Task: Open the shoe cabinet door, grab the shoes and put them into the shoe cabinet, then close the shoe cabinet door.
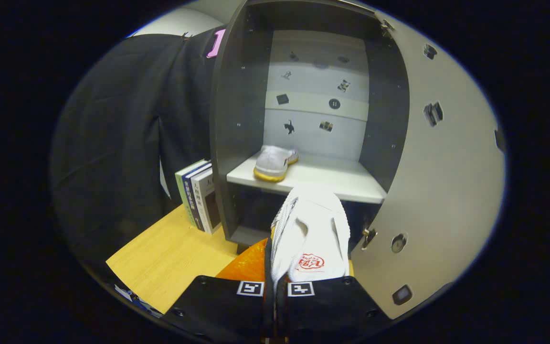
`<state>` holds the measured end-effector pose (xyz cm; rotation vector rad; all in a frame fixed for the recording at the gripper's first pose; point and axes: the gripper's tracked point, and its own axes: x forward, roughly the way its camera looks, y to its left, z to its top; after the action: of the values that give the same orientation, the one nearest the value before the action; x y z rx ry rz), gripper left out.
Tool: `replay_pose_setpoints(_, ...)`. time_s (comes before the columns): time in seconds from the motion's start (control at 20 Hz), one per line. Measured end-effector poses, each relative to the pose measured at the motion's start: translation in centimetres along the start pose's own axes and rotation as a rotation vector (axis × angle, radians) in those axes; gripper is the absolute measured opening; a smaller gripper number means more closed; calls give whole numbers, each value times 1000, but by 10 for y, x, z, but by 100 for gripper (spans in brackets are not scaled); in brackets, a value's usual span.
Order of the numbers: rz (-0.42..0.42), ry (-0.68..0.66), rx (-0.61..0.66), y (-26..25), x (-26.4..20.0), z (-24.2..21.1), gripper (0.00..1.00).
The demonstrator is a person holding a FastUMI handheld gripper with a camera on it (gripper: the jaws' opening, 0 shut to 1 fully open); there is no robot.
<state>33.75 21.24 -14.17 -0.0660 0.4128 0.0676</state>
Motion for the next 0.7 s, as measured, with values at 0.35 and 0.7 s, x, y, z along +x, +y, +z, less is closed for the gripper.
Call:
replay_pose_setpoints(0.35,-68,-173,30,-42,35,119,4)
replay_pose_setpoints(0.7,-110,-171,75,-85,95,179,4)
